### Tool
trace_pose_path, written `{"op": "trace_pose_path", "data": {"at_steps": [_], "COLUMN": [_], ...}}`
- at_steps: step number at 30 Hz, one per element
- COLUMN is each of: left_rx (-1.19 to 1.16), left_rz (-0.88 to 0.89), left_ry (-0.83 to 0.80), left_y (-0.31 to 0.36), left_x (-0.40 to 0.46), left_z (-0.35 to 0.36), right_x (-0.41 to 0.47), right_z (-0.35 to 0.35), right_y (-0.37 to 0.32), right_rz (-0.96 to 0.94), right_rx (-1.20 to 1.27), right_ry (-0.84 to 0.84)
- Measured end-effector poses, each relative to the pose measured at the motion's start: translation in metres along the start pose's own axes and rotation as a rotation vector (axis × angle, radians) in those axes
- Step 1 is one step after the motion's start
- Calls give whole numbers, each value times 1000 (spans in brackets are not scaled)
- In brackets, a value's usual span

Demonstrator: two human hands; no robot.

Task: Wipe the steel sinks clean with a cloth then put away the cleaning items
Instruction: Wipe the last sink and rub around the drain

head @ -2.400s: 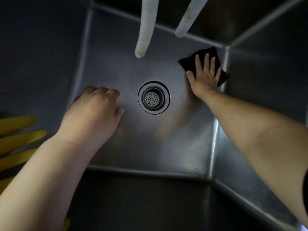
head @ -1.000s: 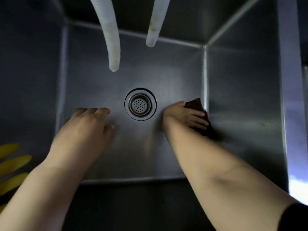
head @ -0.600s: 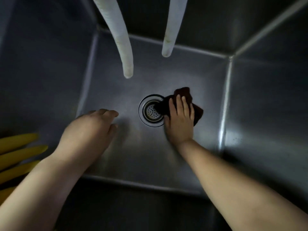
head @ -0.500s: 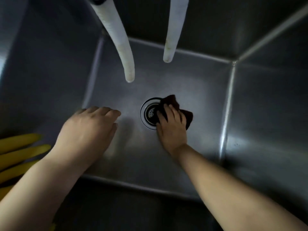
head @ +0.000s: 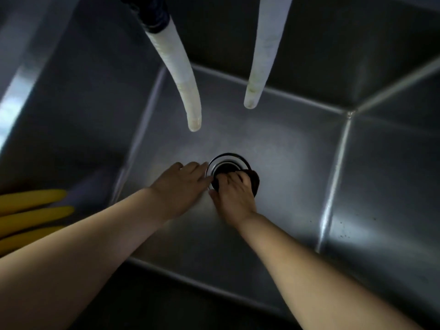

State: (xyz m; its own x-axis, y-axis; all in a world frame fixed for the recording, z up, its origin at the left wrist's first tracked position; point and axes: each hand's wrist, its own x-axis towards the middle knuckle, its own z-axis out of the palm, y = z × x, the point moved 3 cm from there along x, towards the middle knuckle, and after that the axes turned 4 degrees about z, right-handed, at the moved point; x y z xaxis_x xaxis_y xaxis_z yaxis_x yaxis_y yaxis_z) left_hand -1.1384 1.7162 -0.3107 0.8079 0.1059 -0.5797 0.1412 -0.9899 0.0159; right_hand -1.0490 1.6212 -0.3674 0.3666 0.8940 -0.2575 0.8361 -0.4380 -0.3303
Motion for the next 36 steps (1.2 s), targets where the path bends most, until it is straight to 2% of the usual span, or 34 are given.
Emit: {"op": "trace_pose_path", "data": {"at_steps": [5, 11, 19, 25, 30, 33, 36], "left_rx": [-60, -117, -153, -194, -190, -198, -215], "left_rz": [-18, -91, -116, -117, -117, -116, -120], "left_ry": [111, 55, 12, 14, 15, 20, 38], "left_y": [3, 9, 10, 7, 7, 7, 6], "left_x": [11, 12, 13, 13, 13, 13, 12], "left_z": [22, 39, 42, 44, 43, 43, 45], "right_x": [1, 4, 2, -1, -3, 1, 2], "right_z": [0, -11, -12, -15, -17, -18, -20], "right_y": [5, 11, 15, 8, -2, -6, -3], "right_rz": [80, -35, -261, -234, -201, -177, -50], "right_rx": [155, 125, -170, -506, -603, -529, -200], "right_ry": [9, -18, -222, -236, -190, -177, -83]}}
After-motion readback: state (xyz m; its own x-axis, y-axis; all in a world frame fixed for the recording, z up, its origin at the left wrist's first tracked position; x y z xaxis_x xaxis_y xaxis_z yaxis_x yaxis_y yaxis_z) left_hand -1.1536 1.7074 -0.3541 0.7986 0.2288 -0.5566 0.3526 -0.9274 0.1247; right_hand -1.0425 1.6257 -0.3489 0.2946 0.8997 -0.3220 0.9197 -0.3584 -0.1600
